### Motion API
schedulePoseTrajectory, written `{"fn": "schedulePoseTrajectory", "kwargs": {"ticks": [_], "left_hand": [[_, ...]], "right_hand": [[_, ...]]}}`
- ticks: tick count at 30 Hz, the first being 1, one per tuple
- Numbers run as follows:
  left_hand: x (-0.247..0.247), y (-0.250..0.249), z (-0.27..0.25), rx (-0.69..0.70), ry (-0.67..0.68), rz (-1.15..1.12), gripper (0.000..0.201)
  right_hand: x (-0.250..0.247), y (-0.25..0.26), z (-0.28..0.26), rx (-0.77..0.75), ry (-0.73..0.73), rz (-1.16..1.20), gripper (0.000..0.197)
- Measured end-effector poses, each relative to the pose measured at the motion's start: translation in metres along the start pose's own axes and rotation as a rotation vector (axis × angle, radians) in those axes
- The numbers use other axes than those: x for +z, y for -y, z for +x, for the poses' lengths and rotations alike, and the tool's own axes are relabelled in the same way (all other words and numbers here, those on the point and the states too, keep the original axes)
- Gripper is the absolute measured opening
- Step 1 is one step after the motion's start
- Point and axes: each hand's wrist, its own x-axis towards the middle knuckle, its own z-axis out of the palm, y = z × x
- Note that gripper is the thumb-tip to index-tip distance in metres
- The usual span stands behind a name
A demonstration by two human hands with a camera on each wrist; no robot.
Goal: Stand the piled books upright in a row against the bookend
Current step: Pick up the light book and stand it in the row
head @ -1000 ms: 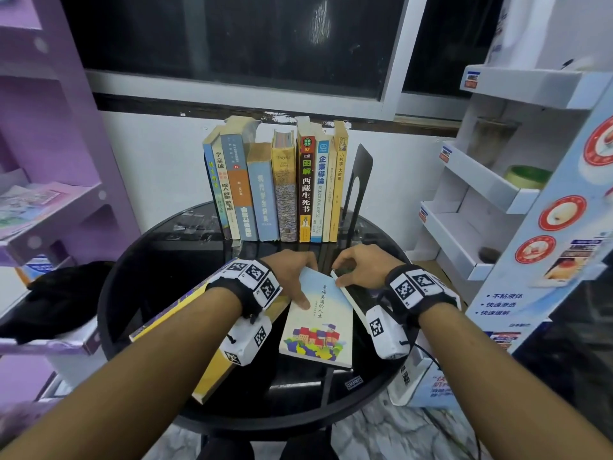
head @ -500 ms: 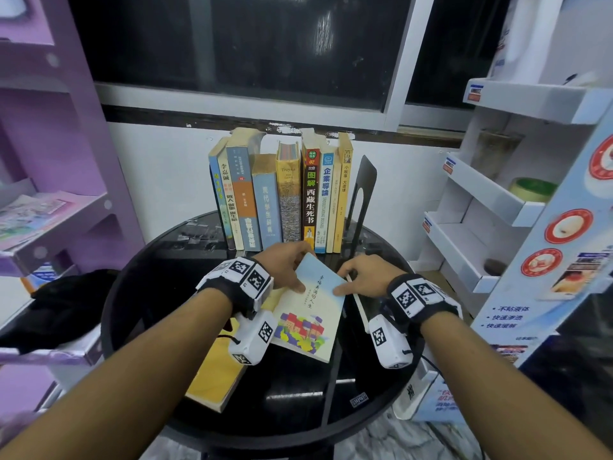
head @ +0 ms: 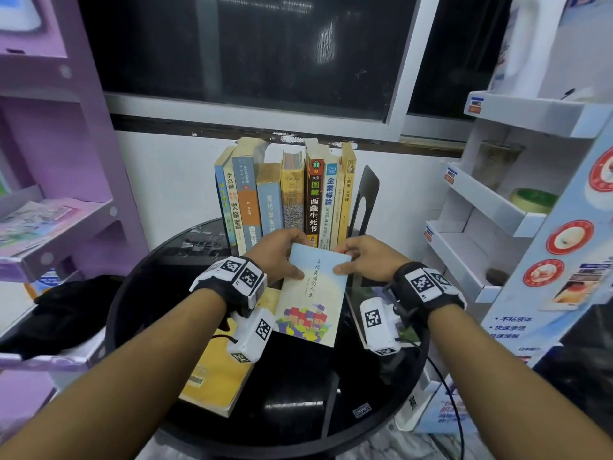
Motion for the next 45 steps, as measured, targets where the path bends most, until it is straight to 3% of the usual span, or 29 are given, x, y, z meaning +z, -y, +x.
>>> {"fn": "schedulePoseTrajectory", "kwargs": {"ticks": [5,11,16,21,26,39,45], "left_hand": [[-0.008,-0.002,0.005,0.045,-0.063,0.008,0.043],[-0.020,-0.008,0.010,0.079,-0.175,0.060,0.019],[-0.023,-0.014,0.015,0.113,-0.265,-0.027,0.018],[-0.019,-0.027,0.019,0.171,-0.358,-0.054,0.019],[-0.015,-0.040,0.022,0.207,-0.347,-0.062,0.020],[-0.028,-0.066,0.062,0.353,-0.495,0.277,0.041],[-0.036,-0.071,0.090,0.334,-0.489,0.462,0.052]], "right_hand": [[-0.003,0.013,-0.005,-0.024,0.045,0.233,0.014],[-0.010,0.027,-0.010,-0.060,0.009,0.250,0.021],[-0.014,0.036,-0.013,-0.093,-0.016,0.246,0.029],[-0.018,0.043,-0.019,-0.169,-0.153,0.065,0.037],[-0.030,0.038,-0.024,-0.201,-0.262,-0.103,0.036],[-0.055,-0.005,-0.015,0.001,-0.437,-0.248,0.029],[-0.054,-0.015,0.002,0.056,-0.530,-0.277,0.035]]}}
